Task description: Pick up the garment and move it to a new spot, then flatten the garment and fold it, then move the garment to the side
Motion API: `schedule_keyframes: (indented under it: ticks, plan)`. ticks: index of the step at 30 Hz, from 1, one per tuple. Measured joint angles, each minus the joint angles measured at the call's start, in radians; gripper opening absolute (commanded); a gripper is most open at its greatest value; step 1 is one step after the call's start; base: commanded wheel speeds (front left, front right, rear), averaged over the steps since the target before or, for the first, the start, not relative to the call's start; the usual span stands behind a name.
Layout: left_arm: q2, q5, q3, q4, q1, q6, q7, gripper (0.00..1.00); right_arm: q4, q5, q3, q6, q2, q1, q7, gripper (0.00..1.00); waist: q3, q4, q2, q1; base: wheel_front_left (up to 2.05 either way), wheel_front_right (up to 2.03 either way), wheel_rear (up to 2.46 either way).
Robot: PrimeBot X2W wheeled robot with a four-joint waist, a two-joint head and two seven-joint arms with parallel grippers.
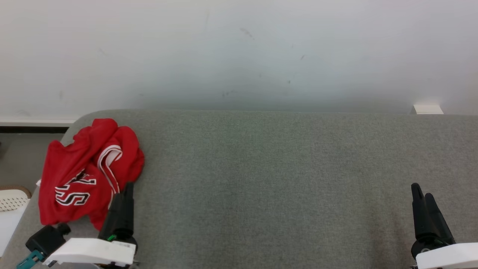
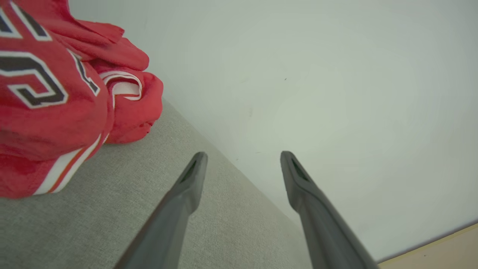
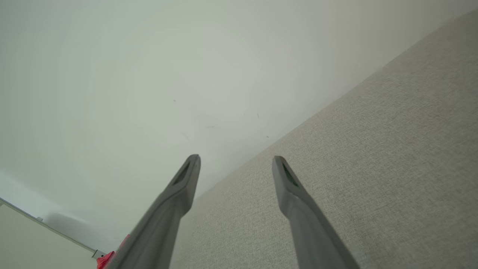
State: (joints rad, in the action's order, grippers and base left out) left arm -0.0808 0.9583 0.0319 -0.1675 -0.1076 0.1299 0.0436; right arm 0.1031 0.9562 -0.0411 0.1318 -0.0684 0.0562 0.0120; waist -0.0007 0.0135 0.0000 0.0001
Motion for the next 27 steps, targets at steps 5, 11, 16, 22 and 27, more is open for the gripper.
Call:
schedule_keyframes:
  ticks: [5,11,16,22,27]
  plan:
    - [-0.006,-0.093,-0.014,0.008,0.0,-0.007,0.02,1.0,-0.014,-0.071,0.006,0.0,-0.001,-0.008,0.005,1.0,-0.001,0.001,0.0,0.0,0.0,0.0,0.0]
    - [-0.019,-0.195,-0.038,0.012,0.0,-0.016,0.039,1.0,-0.035,-0.155,0.011,0.0,-0.002,-0.018,0.006,1.0,-0.002,0.003,0.0,0.0,0.0,0.0,0.0]
    - [-0.028,-0.266,-0.059,0.012,0.0,-0.018,0.054,1.0,-0.046,-0.218,0.013,0.0,-0.002,-0.026,0.006,1.0,-0.003,0.004,0.0,0.0,0.0,0.0,0.0]
    - [-0.038,-0.343,-0.085,0.007,-0.002,-0.028,0.071,1.0,-0.06,-0.289,0.011,0.0,-0.001,-0.032,0.005,1.0,-0.003,0.006,0.0,0.0,0.0,0.0,0.0]
    - [-0.049,-0.405,-0.104,0.001,-0.006,-0.04,0.086,1.0,-0.07,-0.347,0.005,0.0,0.001,-0.04,0.006,1.0,-0.004,0.007,0.0,0.0,0.0,0.0,0.0]
